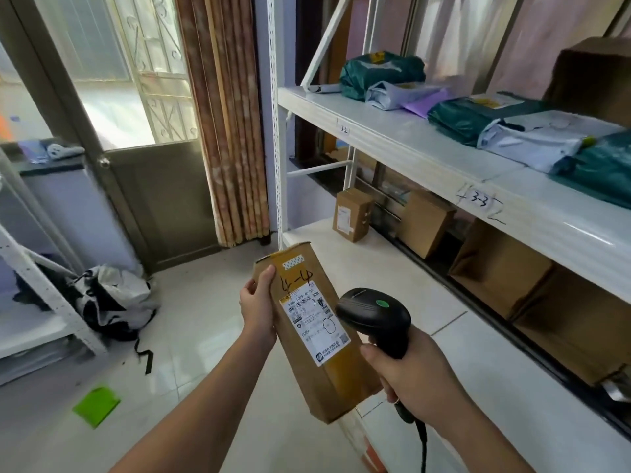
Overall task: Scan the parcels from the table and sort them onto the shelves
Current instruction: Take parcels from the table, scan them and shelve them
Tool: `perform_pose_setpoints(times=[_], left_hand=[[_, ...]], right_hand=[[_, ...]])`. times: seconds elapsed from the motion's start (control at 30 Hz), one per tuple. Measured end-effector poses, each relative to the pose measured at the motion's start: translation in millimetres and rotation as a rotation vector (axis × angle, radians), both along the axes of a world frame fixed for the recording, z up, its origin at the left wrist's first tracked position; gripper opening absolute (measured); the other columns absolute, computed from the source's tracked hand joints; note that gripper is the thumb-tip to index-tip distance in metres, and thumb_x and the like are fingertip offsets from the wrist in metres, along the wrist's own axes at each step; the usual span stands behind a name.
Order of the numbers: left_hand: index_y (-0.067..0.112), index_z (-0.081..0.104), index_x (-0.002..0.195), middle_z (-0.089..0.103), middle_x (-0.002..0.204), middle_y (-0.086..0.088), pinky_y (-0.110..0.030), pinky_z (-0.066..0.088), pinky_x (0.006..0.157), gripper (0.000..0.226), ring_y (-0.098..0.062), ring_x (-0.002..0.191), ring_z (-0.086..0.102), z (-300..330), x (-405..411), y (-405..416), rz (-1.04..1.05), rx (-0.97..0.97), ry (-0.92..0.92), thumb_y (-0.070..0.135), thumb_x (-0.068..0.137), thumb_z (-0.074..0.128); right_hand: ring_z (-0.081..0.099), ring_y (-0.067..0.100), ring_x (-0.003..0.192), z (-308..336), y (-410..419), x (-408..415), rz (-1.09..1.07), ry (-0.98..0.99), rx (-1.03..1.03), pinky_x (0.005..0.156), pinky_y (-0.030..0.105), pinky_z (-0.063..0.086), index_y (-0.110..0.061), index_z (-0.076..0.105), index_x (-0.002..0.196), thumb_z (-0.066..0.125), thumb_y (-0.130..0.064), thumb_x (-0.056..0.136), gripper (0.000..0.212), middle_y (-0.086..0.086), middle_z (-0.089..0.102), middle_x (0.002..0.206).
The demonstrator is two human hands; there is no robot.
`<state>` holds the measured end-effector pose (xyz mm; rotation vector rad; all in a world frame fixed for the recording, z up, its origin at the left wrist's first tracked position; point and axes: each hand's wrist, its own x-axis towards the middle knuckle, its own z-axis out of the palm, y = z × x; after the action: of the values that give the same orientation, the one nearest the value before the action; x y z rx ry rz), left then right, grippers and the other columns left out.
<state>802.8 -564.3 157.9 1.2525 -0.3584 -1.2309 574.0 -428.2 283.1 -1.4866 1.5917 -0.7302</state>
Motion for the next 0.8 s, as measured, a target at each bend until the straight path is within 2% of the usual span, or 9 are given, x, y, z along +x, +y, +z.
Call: perform_pose_setpoints(times=[0.13, 0.3, 0.4, 0.5, 0.6, 0.7, 0.8], left_hand=[[0.017, 0.05, 0.143, 0.077, 0.115, -0.013, -0.035, 0.061, 0.064, 0.067, -0.028, 0.093, 0.079, -6.8, 16.6, -77.5, -0.115, -0.024, -0.003, 0.046, 0.09, 0.077], [0.021, 0.043, 0.149, 0.07, 0.13, -0.01, -0.043, 0.062, 0.081, 0.079, -0.029, 0.106, 0.075, -10.9, 29.4, -173.3, -0.263, -0.029, -0.024, 0.046, 0.086, 0.082], [0.021, 0.048, 0.139, 0.071, 0.125, -0.01, -0.049, 0.062, 0.091, 0.063, -0.029, 0.105, 0.075, -8.4, 25.6, -222.9, -0.395, -0.055, -0.033, 0.04, 0.089, 0.08], [0.016, 0.052, 0.139, 0.075, 0.12, -0.014, -0.049, 0.063, 0.089, 0.061, -0.032, 0.1, 0.078, -12.1, 14.5, -266.8, -0.498, -0.073, -0.018, 0.035, 0.089, 0.082], [0.018, 0.051, 0.144, 0.073, 0.125, -0.017, -0.052, 0.064, 0.089, 0.07, -0.034, 0.103, 0.078, -21.4, -1.3, -306.2, -0.617, -0.091, -0.03, 0.039, 0.086, 0.084], [0.02, 0.048, 0.143, 0.071, 0.127, -0.015, -0.055, 0.062, 0.093, 0.066, -0.032, 0.104, 0.077, -30.2, -22.7, -344.1, -0.719, -0.094, -0.08, 0.041, 0.09, 0.08], [0.023, 0.045, 0.142, 0.07, 0.126, -0.011, -0.05, 0.064, 0.089, 0.063, -0.029, 0.104, 0.077, -37.8, -45.4, -377.2, -0.792, -0.065, -0.087, 0.039, 0.091, 0.079]], right_hand=[[0.059, 0.006, 0.045, -5.1, -58.8, 28.8, -0.073, 0.021, 0.001, 0.051, 0.019, 0.053, -0.03, 0.061, 0.085, 0.068, -0.03, 0.091, 0.009, -0.006, 0.06, 0.051], [0.059, 0.006, 0.043, -7.6, -119.8, 64.5, -0.207, 0.025, 0.004, 0.049, 0.018, 0.051, -0.031, 0.058, 0.086, 0.067, -0.028, 0.092, 0.011, -0.008, 0.061, 0.048], [0.059, 0.006, 0.044, -8.7, -148.8, 78.1, -0.284, 0.013, 0.027, 0.05, 0.02, 0.052, -0.029, 0.06, 0.088, 0.066, -0.027, 0.093, 0.009, -0.008, 0.06, 0.049], [0.059, 0.01, 0.047, -11.1, -177.7, 84.3, -0.349, -0.007, 0.063, 0.056, 0.026, 0.056, -0.026, 0.061, 0.09, 0.065, -0.027, 0.094, 0.006, -0.003, 0.06, 0.051], [0.058, 0.01, 0.047, -16.9, -208.6, 81.3, -0.417, -0.01, 0.075, 0.055, 0.024, 0.056, -0.021, 0.061, 0.089, 0.065, -0.027, 0.094, 0.009, -0.003, 0.059, 0.051], [0.058, 0.009, 0.046, -25.4, -240.2, 72.2, -0.476, 0.002, 0.077, 0.053, 0.021, 0.054, -0.019, 0.062, 0.088, 0.065, -0.028, 0.094, 0.011, -0.002, 0.059, 0.051], [0.06, 0.011, 0.046, -33.7, -267.1, 61.3, -0.522, 0.021, 0.077, 0.055, 0.025, 0.058, -0.018, 0.062, 0.088, 0.066, -0.027, 0.093, 0.011, -0.001, 0.059, 0.052]])
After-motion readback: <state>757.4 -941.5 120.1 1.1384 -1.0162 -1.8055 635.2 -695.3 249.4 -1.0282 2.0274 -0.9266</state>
